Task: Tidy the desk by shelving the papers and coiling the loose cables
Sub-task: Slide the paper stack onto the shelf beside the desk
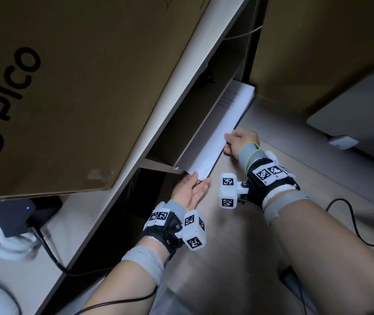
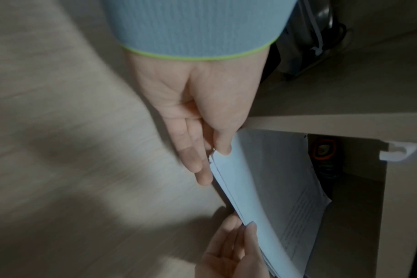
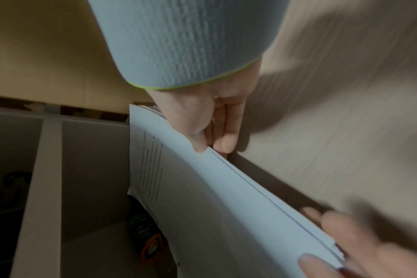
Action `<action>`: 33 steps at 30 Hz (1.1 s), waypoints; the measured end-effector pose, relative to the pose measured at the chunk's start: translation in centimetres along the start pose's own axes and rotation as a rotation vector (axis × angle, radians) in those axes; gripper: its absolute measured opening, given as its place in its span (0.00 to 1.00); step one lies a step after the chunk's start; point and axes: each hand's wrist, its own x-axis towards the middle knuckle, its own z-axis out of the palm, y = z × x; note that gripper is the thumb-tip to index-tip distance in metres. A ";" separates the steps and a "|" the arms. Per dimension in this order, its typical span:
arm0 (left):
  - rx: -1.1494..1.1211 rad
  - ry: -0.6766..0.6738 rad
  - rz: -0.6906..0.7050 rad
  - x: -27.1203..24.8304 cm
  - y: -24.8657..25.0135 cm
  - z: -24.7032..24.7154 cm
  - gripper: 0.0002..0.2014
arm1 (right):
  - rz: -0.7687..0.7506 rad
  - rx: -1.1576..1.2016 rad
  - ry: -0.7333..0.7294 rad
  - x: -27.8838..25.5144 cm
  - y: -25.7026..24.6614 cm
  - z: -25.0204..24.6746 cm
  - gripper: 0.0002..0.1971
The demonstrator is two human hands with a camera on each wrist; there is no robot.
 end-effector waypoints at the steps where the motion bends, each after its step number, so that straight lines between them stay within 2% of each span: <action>1: -0.008 -0.013 0.002 0.3 -0.1 -0.1 0.07 | 0.001 0.007 -0.002 0.3 -0.3 0.7 0.13; 3: 0.014 -0.019 0.003 0.6 -0.2 -0.1 0.11 | -0.007 -0.012 -0.012 0.7 -1.1 2.0 0.13; 6: 0.034 0.020 0.003 1.1 0.1 0.3 0.19 | 0.021 -0.041 -0.038 1.6 -2.2 3.6 0.07; 10: -0.034 0.033 0.018 1.6 0.0 0.6 0.11 | 0.030 -0.037 -0.122 2.1 -2.4 3.9 0.09; 13: -0.008 0.017 0.052 1.7 -0.5 0.2 0.10 | 0.018 0.038 -0.165 1.4 -2.0 3.1 0.07; 15: 0.032 0.019 0.078 1.6 -0.8 -0.4 0.12 | 0.000 0.070 -0.126 1.2 -1.7 2.5 0.04; 22: 0.151 0.034 0.157 1.5 -1.7 -0.8 0.14 | -0.021 0.049 0.027 1.1 -2.4 2.7 0.10; 25: 0.170 0.002 0.163 1.4 -1.4 -1.0 0.17 | 0.008 0.026 0.028 1.2 -2.9 3.3 0.12; 27: 0.165 -0.023 0.160 1.4 -1.2 -1.2 0.18 | -0.004 -0.029 0.030 2.1 -2.7 3.9 0.08; 29: 0.166 -0.032 0.159 1.3 -1.3 -1.4 0.19 | -0.027 -0.048 0.022 4.1 -1.5 4.5 0.08; 33: 0.181 -0.036 0.154 1.1 -1.6 -1.6 0.20 | 0.002 0.036 0.004 1.6 -2.7 3.9 0.12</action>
